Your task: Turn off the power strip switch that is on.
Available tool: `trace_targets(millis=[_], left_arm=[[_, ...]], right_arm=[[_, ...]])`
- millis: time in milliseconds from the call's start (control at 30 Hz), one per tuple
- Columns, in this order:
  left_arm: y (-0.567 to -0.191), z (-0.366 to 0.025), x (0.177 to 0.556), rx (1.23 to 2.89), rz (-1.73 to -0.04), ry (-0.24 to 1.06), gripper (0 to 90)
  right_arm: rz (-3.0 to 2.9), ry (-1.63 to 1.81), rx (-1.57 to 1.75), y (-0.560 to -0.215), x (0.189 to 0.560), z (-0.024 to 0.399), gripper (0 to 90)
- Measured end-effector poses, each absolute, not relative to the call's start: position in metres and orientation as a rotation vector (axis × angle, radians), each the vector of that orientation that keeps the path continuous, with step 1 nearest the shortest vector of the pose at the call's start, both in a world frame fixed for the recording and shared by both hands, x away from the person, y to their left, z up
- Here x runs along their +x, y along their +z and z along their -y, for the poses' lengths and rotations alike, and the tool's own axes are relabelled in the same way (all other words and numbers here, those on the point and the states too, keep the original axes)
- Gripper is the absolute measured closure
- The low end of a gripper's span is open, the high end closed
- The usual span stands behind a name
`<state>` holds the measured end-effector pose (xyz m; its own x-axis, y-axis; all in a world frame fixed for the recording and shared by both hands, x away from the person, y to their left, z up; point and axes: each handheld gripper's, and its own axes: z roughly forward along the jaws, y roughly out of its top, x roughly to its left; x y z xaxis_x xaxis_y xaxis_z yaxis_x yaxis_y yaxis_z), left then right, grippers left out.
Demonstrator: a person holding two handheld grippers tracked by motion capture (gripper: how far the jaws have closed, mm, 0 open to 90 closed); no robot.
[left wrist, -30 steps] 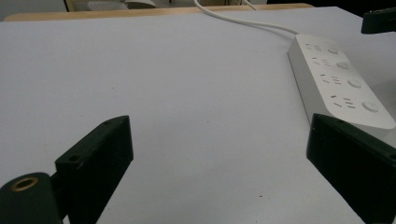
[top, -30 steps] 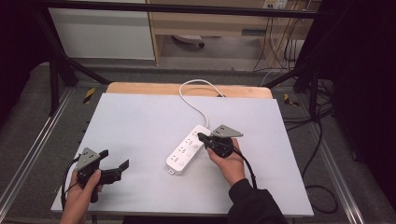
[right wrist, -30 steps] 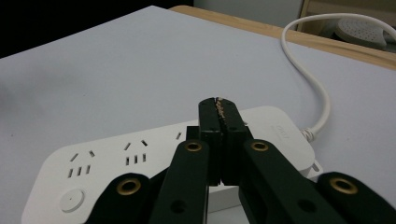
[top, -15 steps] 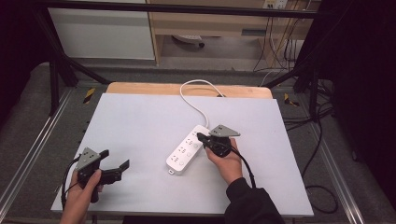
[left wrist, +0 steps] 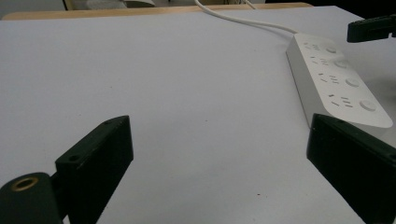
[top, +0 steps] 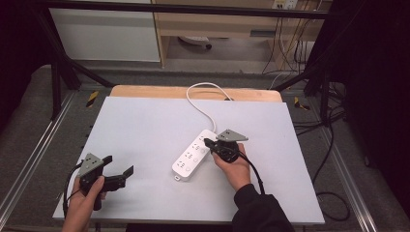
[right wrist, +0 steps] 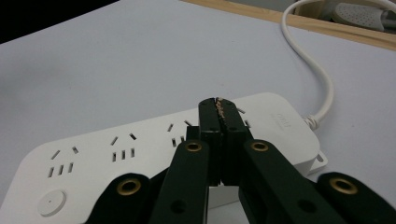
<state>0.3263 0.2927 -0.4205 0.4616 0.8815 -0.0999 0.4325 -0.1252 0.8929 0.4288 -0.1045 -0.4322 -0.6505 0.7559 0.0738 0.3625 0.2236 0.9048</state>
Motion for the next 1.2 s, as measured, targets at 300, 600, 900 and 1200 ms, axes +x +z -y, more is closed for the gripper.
trace_targets(millis=[300,600,900,1200], left_arm=[[-0.4208,-0.2917,0.3258,1.744,-1.128,0.575,7.1],[-0.4208,-0.2915,0.3258,1.751,-1.124,0.575,7.1],[-0.4212,-0.2913,0.3262,1.753,-1.126,0.573,7.1],[-0.4217,-0.2909,0.3262,1.754,-1.127,0.568,7.1]], right_arm=[[-2.133,1.390,1.044,-0.4344,0.4298,0.1038,90.0],[-2.180,1.385,1.042,-0.4365,0.4279,0.0992,90.0],[-2.224,1.361,1.038,-0.4375,0.4265,0.0964,90.0],[-2.229,1.341,1.065,-0.4398,0.4280,0.0960,90.0]])
